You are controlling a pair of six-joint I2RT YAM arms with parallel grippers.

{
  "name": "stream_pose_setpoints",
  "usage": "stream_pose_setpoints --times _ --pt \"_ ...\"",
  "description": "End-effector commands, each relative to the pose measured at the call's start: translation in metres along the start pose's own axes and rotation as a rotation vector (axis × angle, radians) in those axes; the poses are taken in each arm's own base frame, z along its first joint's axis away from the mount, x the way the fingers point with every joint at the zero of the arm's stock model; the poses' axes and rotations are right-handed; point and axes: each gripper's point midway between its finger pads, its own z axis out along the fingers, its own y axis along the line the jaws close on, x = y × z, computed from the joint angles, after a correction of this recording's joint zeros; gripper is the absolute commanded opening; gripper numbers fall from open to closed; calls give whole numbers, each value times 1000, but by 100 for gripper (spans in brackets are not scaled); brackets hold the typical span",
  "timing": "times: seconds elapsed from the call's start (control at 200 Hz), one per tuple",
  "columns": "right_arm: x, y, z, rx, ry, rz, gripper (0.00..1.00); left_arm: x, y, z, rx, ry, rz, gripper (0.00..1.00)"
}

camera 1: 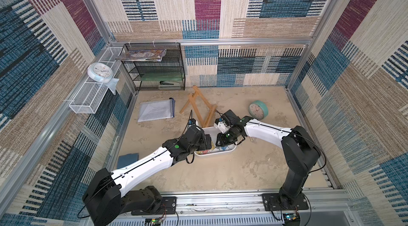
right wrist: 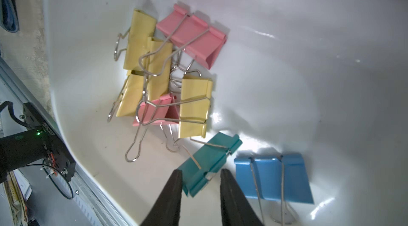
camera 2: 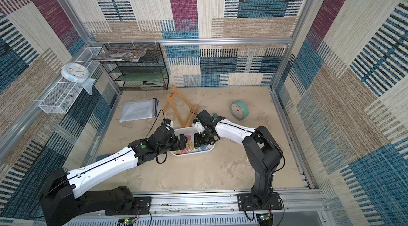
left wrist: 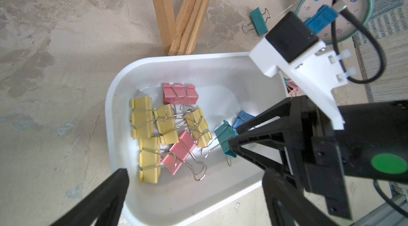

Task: Take out the binder clips from the storage box
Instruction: Pick up the binder clip from the storage box.

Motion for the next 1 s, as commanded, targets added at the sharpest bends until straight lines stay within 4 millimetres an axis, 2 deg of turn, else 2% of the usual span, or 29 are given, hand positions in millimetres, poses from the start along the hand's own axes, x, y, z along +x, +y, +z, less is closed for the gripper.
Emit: stream_pose_setpoints --times 0.0,0.175,0.24,0.305,0.361,0.426,0.536,0.636,0.816,0.992 --pt "-7 -20 -1 126 -10 3 27 -4 -1 0 -1 -17 -3 99" --pt "-50 -43 -6 250 -100 25 23 -5 0 -1 -2 -20 -8 99" --pt "-57 -58 -2 291 -99 47 23 -6 -1 -1 -1 -19 -9 99" --pt "-61 -69 0 319 -82 63 27 -6 -1 -2 -2 -19 -9 99" --pt "-68 -71 -6 341 -90 67 30 -6 -1 -2 -1 -22 -8 99" --pt "-75 -63 -15 320 -121 53 34 -5 0 -2 -5 -19 -5 99" --pt "-75 -47 -26 260 -149 57 38 -4 2 -2 -11 -19 -4 99" --pt "-69 -32 -24 206 -155 83 40 -4 2 -1 -10 -21 -5 99" --pt "-57 -38 -18 251 -154 176 43 -3 1 0 -4 -15 -8 99" --pt "-48 -37 -20 267 -152 128 43 -2 3 -1 -8 -18 -2 99"
